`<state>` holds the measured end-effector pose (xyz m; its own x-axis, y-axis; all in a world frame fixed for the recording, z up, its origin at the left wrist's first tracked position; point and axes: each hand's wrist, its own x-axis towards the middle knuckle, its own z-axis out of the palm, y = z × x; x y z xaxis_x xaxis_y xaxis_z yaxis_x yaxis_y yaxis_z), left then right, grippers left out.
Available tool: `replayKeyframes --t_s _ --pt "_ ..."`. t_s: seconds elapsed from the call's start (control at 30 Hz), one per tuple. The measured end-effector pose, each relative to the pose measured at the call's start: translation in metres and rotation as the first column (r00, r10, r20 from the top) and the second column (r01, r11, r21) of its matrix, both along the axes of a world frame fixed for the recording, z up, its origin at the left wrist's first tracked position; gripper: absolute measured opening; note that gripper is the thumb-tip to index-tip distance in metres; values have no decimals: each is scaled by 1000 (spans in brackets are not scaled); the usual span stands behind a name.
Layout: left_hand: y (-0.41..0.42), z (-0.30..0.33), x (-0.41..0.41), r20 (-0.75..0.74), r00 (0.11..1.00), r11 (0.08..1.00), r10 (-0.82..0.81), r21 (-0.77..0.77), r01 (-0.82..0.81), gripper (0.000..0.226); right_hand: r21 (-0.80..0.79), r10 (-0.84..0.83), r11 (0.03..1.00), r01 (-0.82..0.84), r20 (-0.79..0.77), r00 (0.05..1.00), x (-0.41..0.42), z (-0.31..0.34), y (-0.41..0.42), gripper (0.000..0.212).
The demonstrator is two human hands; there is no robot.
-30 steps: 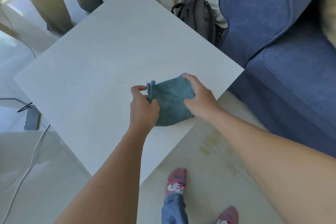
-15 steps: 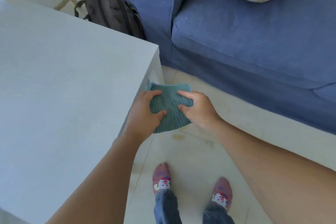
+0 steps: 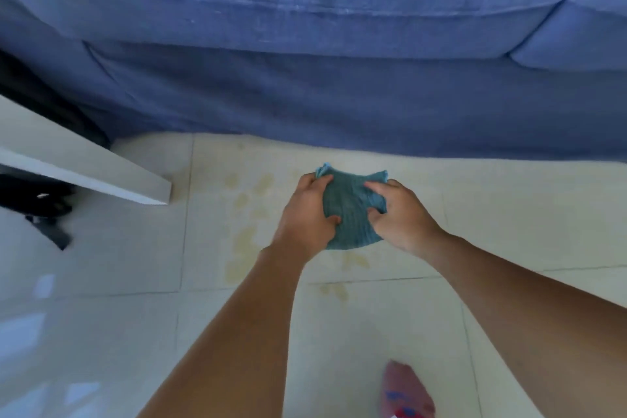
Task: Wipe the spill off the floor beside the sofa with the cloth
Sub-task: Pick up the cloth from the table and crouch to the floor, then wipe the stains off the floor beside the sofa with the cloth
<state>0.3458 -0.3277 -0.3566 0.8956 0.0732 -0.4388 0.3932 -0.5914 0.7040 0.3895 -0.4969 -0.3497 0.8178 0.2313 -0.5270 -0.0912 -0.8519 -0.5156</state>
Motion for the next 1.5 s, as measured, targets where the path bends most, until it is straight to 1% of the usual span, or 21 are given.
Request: replayKeyframes --t_s 0.1,0.2,0.33,0.4,0.47,0.53,0.57,0.6,0.67,0.7,0.73,0.77,0.8,0.87,0.93,1.0,1.13,1.23,1.3,1.4,1.5 --pt "-32 -64 34 -3 993 993 -114 24 114 72 -50 -28 998 29 12 1000 22 -58 -33 54" --pt "-62 -117 69 -2 978 976 -210 55 210 67 -104 -8 995 12 41 999 49 -108 -63 56" --pt "-91 -163 116 45 963 958 -264 129 257 66 -171 -35 984 52 104 994 85 -159 -90 61" --pt "-100 -173 132 55 958 946 -282 185 268 67 -176 -41 983 57 98 994 94 -172 -98 63" --pt "-106 -174 133 32 960 936 -280 232 265 65 -175 -39 983 53 81 996 94 -173 -105 64" --pt "-107 -169 119 -29 955 916 -296 274 292 64 -164 -118 978 132 90 989 89 -168 -106 68" --pt "-105 -167 112 -50 948 897 -315 310 314 63 -185 -170 964 188 111 979 83 -165 -104 70" --pt "-101 -167 107 -58 940 873 -335 357 333 63 -253 -183 942 219 159 970 77 -162 -99 71" --pt "-89 -169 104 -5 934 826 -357 466 318 58 -426 -69 879 214 331 941 68 -161 -89 64" --pt "-85 -170 106 45 932 803 -359 524 284 54 -447 -5 871 207 411 912 65 -165 -86 61" --pt "-81 -172 108 92 927 782 -364 571 251 52 -413 45 894 172 466 884 64 -172 -84 60" --pt "-77 -173 109 117 920 764 -374 602 234 52 -357 98 929 95 486 868 65 -179 -83 61" --pt "-72 -174 111 117 914 749 -387 618 239 53 -314 173 949 -20 469 866 69 -185 -84 62" --pt "-65 -176 111 55 903 716 -426 631 300 57 -289 304 936 -204 363 881 75 -195 -84 65" --pt "-61 -175 108 -34 889 686 -457 623 376 59 -319 343 915 -248 290 893 72 -204 -85 65" --pt "-61 -176 104 -45 879 680 -474 616 398 60 -337 318 917 -214 292 902 49 -211 -88 66" --pt "-78 -174 104 6 855 684 -518 603 410 60 -371 226 927 -61 420 879 1 -227 -132 72" --pt "-94 -171 107 -72 819 639 -569 588 496 63 -416 112 907 56 367 923 14 -226 -156 79" --pt "-100 -171 108 -129 804 603 -580 596 531 69 -408 41 904 130 383 923 35 -227 -147 78" --pt "-106 -171 105 -212 788 568 -578 590 574 83 -396 39 912 107 344 938 40 -226 -139 74" --pt "-108 -170 101 -192 772 561 -606 585 586 98 -395 94 917 52 342 935 6 -227 -165 77"
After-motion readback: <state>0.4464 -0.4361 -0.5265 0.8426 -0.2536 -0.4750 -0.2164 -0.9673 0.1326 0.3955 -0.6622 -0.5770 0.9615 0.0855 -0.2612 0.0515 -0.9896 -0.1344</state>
